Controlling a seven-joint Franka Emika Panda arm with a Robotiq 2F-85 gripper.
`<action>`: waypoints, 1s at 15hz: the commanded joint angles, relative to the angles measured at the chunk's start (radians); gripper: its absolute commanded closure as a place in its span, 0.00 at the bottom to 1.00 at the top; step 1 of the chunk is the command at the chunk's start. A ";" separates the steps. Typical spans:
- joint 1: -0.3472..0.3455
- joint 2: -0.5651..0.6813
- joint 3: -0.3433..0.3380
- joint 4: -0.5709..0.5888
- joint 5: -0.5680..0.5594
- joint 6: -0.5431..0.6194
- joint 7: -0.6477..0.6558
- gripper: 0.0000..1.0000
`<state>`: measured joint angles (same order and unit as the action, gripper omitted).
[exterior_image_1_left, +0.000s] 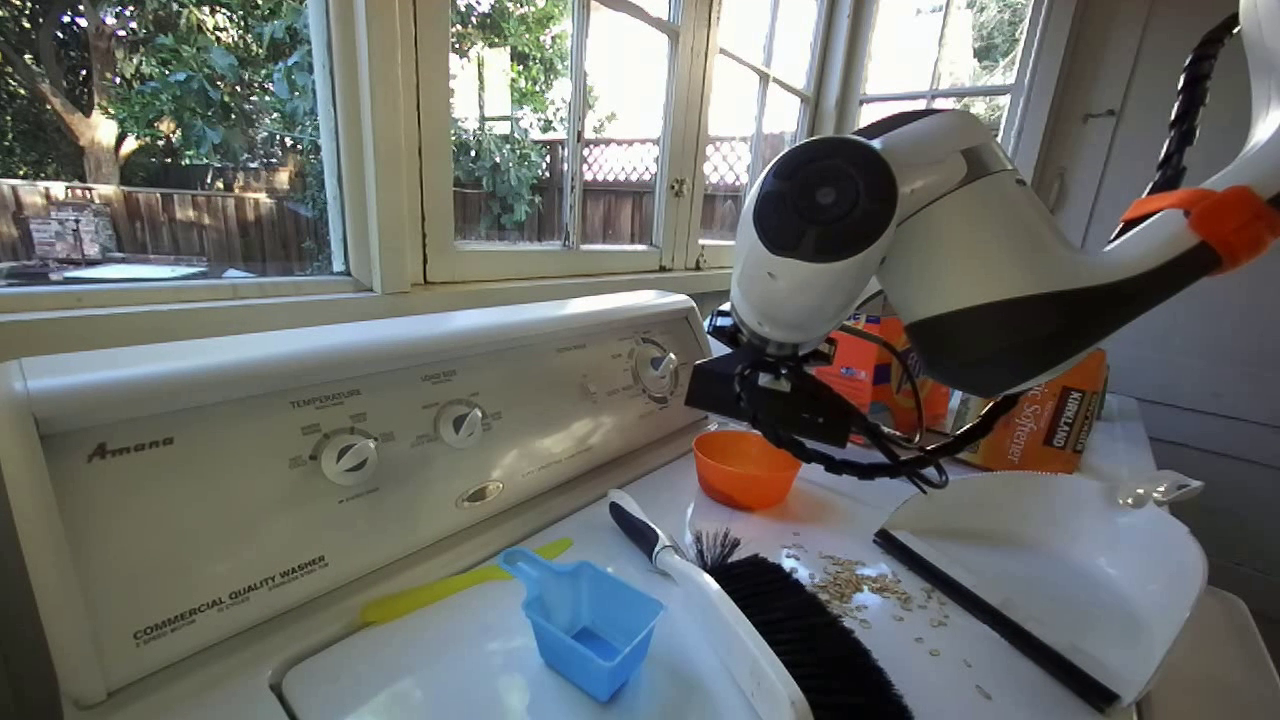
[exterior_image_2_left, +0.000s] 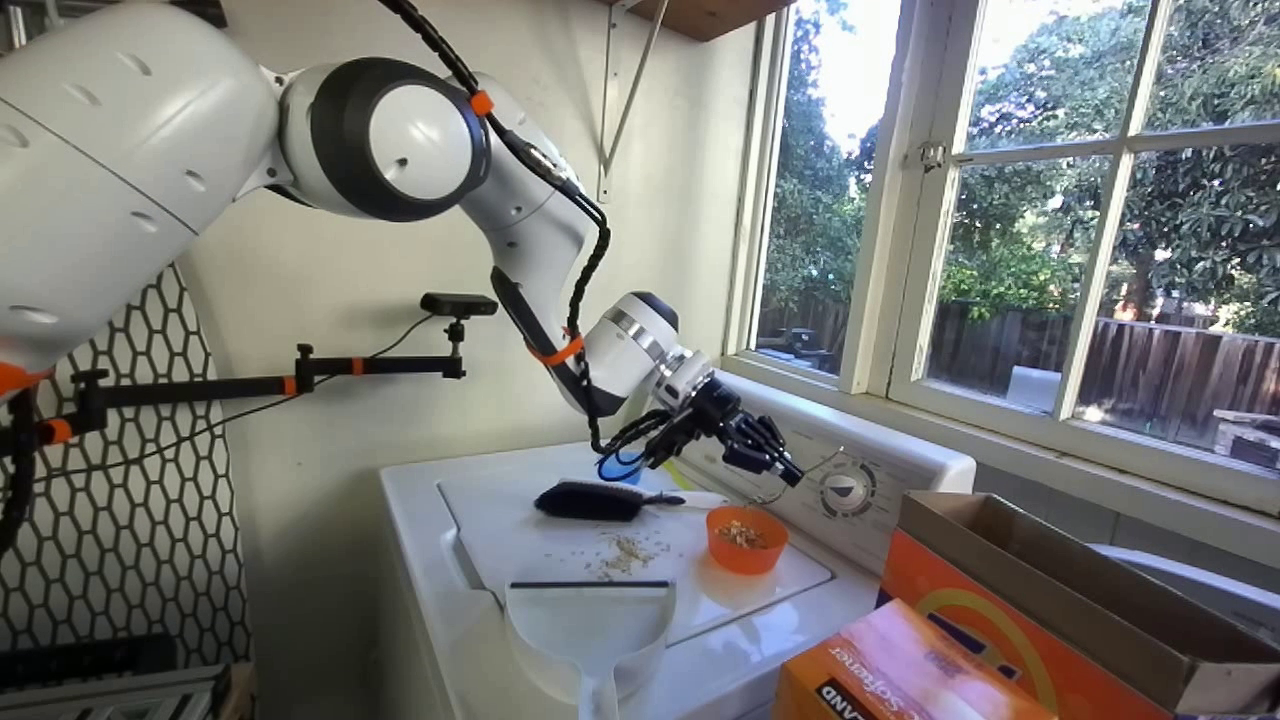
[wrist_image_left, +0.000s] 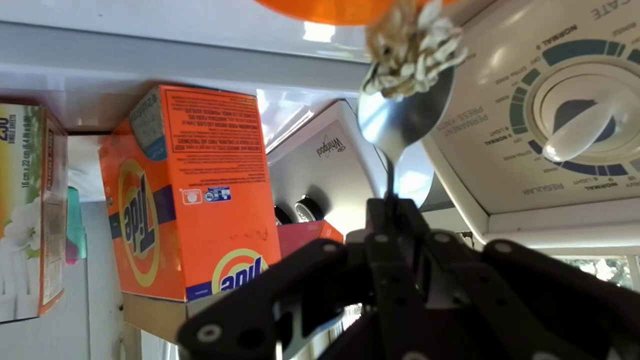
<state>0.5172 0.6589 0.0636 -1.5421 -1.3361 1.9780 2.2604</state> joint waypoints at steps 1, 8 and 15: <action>-0.005 0.027 0.029 0.027 -0.067 -0.059 0.048 0.98; -0.002 0.047 0.057 0.043 -0.140 -0.154 0.069 0.98; -0.012 0.049 0.085 0.041 -0.172 -0.190 0.082 0.98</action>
<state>0.5174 0.6910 0.1228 -1.5169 -1.4810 1.8132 2.3131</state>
